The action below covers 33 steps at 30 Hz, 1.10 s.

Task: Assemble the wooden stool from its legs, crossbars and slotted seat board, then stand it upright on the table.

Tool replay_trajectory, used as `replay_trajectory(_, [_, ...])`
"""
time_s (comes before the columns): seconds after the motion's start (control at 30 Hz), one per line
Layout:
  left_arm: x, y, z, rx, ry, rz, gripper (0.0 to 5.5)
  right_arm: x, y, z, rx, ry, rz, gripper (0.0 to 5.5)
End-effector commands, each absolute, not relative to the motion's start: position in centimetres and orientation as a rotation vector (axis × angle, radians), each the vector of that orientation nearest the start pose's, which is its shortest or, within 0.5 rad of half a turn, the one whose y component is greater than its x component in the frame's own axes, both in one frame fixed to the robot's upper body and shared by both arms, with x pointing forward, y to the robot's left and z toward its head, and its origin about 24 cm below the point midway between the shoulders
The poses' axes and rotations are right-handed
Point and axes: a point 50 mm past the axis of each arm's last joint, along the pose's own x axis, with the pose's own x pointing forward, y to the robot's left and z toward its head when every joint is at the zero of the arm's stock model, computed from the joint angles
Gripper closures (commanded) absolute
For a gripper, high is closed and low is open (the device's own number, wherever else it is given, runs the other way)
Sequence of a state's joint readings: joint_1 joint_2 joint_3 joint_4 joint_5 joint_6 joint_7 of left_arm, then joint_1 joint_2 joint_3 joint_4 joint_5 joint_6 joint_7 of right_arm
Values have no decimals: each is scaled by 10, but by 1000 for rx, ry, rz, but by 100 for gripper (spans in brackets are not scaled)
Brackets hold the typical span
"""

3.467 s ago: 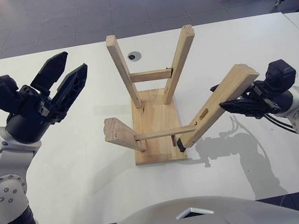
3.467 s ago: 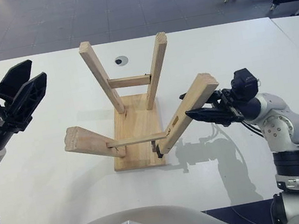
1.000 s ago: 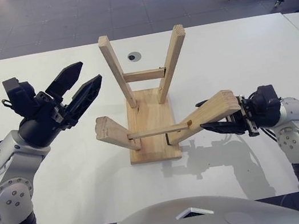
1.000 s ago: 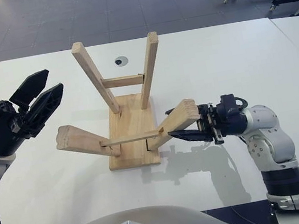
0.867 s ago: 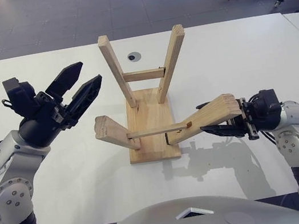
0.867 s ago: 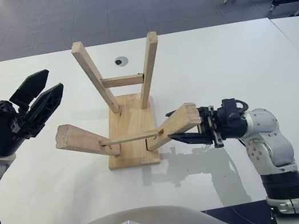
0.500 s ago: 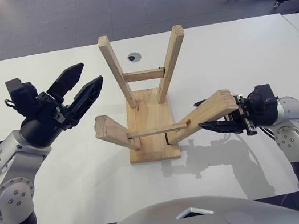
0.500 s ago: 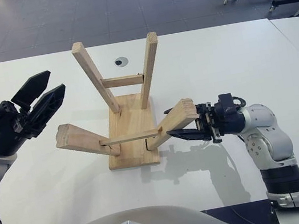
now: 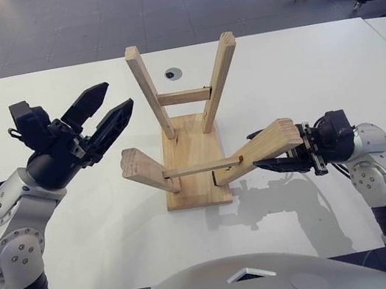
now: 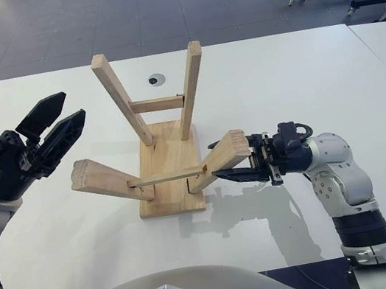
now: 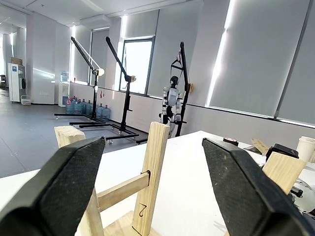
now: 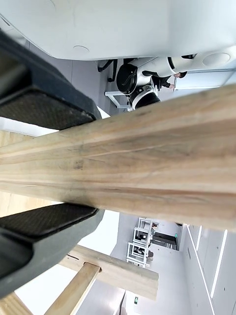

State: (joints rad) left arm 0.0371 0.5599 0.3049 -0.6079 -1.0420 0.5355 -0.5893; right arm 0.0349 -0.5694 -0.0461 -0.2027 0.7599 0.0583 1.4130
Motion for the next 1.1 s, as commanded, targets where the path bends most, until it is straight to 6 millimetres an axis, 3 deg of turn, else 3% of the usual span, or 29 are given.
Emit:
replay_trajectory(0.03, [205, 191, 176, -260, -155, -896, 190, 201, -190, 106, 60, -150, 1491, 346])
replay_trajectory(0.5, [205, 182, 174, -249, -155, -918, 190, 209, -182, 114, 29, -147, 1524, 346])
replay_trajectory(0.9, [206, 179, 172, -248, -146, -920, 190, 215, -181, 104, 18, -151, 1488, 346])
replay_trajectory(1.1, [206, 180, 172, -247, -145, -918, 190, 221, -176, 116, 29, -137, 1427, 346])
